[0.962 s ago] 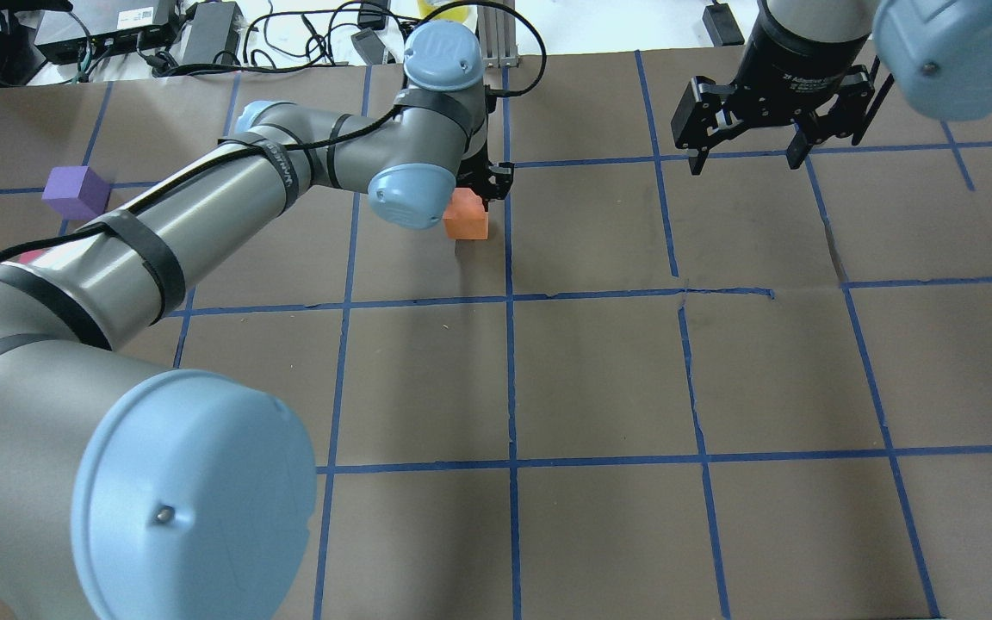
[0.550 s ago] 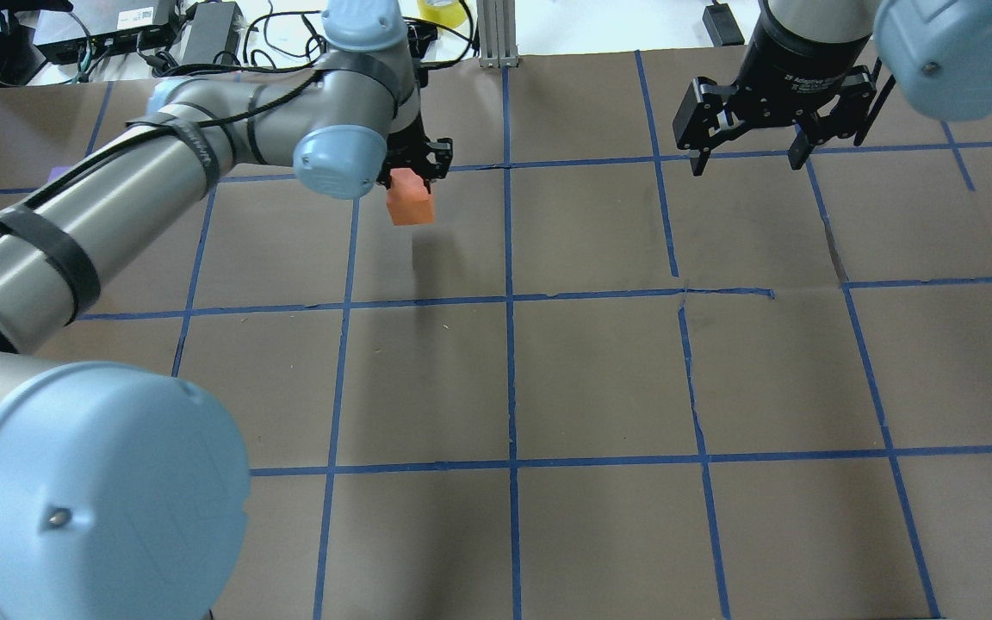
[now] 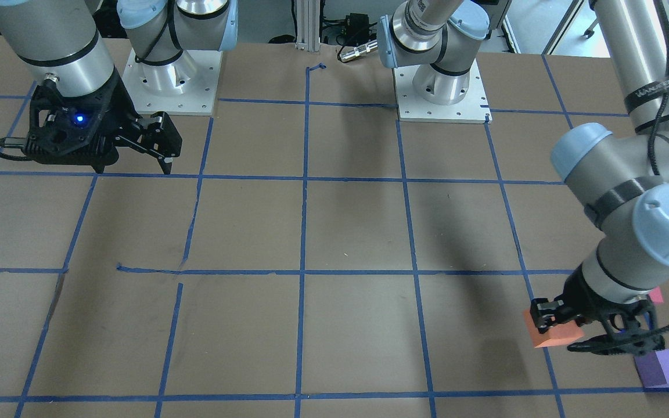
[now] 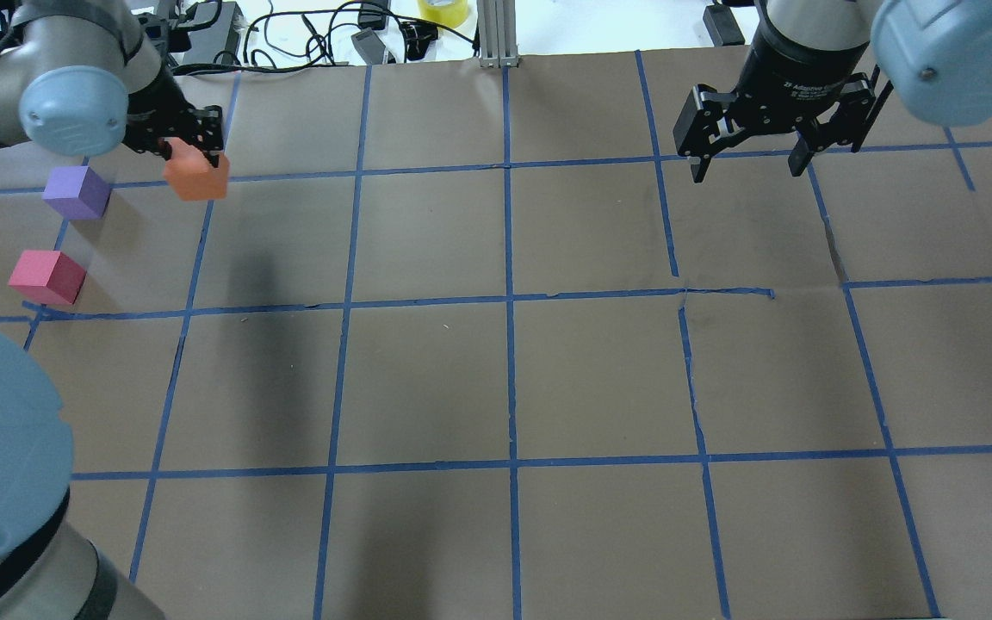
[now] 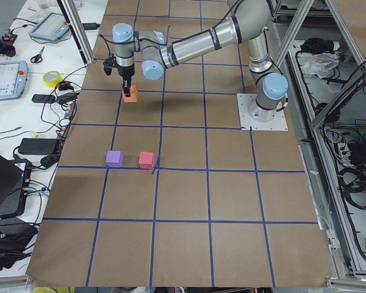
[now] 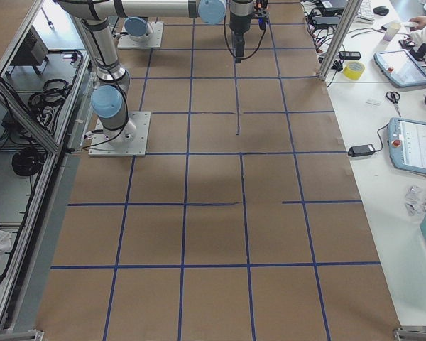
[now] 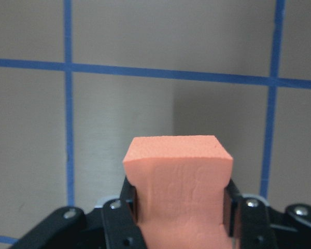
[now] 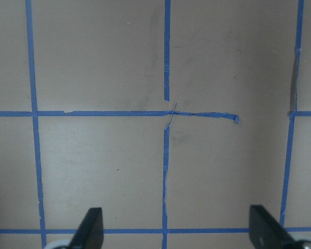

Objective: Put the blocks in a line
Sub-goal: 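Carry the orange cube to between the purple and pink cubes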

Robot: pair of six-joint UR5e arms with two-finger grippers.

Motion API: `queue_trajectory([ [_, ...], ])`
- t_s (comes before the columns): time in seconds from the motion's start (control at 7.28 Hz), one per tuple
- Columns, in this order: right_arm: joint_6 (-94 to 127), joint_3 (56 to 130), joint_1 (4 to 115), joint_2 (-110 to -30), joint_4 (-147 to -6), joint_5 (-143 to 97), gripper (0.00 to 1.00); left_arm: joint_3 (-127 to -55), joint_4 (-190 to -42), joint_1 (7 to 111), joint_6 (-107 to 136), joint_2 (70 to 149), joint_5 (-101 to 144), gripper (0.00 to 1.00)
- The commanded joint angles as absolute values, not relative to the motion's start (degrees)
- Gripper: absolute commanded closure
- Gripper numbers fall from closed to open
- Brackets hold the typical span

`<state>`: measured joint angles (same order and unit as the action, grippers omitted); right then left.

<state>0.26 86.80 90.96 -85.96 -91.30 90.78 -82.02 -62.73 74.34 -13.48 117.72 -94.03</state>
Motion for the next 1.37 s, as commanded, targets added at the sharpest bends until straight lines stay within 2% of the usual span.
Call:
queue_trajectory([
  [0.0,0.3,86.8,91.0,-86.0,-91.3,90.9,0.0,-81.0,-57.3,65.2,-26.7,120.6,-93.7,1.0],
  [0.41,0.3,86.8,90.6,-86.0,-91.2,90.9,0.0,-80.0,-57.2,55.2,-30.4,124.0,-82.4,1.0],
  [0.69,0.3,86.8,90.5,-86.0,-91.2,90.9,0.0,-78.1,-57.1,55.1,-36.9,127.1,-85.9,1.0],
  [1.24,0.2,87.1,90.4,-86.0,-91.1,90.9,0.0,-78.1,-57.2,54.7,-36.9,127.5,-87.5,1.0],
])
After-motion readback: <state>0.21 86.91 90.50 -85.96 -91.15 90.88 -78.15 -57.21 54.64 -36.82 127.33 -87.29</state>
